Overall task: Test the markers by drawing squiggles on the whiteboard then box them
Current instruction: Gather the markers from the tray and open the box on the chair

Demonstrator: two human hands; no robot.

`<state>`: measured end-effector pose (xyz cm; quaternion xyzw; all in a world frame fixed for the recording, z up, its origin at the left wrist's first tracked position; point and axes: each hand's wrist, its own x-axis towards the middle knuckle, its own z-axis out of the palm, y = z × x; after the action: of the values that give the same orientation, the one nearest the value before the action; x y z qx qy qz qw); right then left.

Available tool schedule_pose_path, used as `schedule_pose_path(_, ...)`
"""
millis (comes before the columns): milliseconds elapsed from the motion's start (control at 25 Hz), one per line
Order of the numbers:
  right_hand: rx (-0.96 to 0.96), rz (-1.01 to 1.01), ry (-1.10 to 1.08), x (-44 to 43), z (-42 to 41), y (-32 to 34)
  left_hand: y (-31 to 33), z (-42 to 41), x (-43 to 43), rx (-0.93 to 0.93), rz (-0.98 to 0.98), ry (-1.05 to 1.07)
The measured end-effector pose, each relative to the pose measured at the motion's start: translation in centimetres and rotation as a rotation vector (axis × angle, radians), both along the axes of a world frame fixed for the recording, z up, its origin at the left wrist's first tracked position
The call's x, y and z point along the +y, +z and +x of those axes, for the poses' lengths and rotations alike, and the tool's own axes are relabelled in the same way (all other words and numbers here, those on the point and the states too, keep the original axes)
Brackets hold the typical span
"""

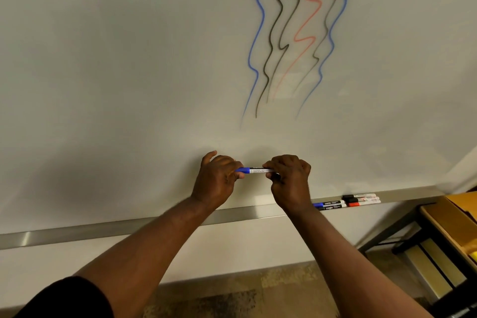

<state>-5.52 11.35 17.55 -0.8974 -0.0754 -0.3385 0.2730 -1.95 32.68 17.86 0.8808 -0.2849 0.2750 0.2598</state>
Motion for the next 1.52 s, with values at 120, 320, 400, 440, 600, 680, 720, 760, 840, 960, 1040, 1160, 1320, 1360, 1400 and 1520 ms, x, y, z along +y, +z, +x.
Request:
schedule_pose_path(120,0.023,-0.003,-0.017,0.1,-0.5,-1.0,-0.5,-0.2,-0.1,0.004,0.021,-0.036)
schedule_pose_path(320,0.05,0.014,-0.052,-0.8,-1.7,-2.3,-1.7,-0.4,-1.3,0.017,0.026,-0.101)
schedule_pose_path(400,0.06,0.013,-0.055,-1.9,-2.1,-2.9,-2.5,-0.5,-2.5,0.026,0.016,-0.121)
schedule_pose_path(440,0.071,0.012,-0.051,-2.7,-2.2,-3.3,-3.1,-0.4,-3.2,0.04,0.008,-0.127)
schedule_pose_path(600,0.133,-0.027,-0.014,-7.5,-1.4,-4.7,-5.0,0.3,-7.3,0.07,0.038,-0.13)
schedule_pose_path(680,0.169,-0.041,-0.006,-11.0,-0.7,-5.8,-6.1,0.7,-10.3,0.119,0.042,-0.101)
schedule_pose_path(720,0.185,-0.049,-0.004,-13.0,-0.4,-6.6,-6.9,0.8,-12.2,0.158,0.031,-0.071)
schedule_pose_path(760,0.203,-0.057,-0.001,-15.2,0.1,-7.3,-7.7,0.9,-14.2,0.209,0.012,-0.037)
schedule_pose_path(840,0.255,-0.073,-0.012,-19.3,0.9,-8.5,-9.5,0.9,-18.5,0.333,-0.064,0.021)
schedule_pose_path(960,0.324,-0.094,-0.048,-24.1,2.0,-10.0,-11.3,0.9,-24.1,0.516,-0.19,0.122)
schedule_pose_path(1040,0.352,-0.101,-0.046,-27.0,2.7,-10.8,-12.0,1.1,-27.5,0.583,-0.217,0.191)
schedule_pose_path(1160,0.408,-0.065,-0.054,-30.2,3.9,-11.9,-12.8,1.4,-31.3,0.659,-0.233,0.266)
schedule_pose_path(1320,0.496,0.367,-0.002,-31.2,4.9,-14.3,-14.0,2.2,-33.9,0.767,-0.274,0.374)
schedule_pose_path(1360,0.518,0.52,-0.002,-31.2,5.1,-14.6,-14.5,2.6,-34.4,0.789,-0.287,0.418)
schedule_pose_path(1400,0.545,0.65,-0.015,-31.2,5.2,-14.9,-15.1,2.9,-34.8,0.811,-0.296,0.451)
schedule_pose_path(1520,0.626,0.801,-0.085,-31.8,5.3,-16.0,-16.0,3.1,-36.4,0.86,-0.333,0.517)
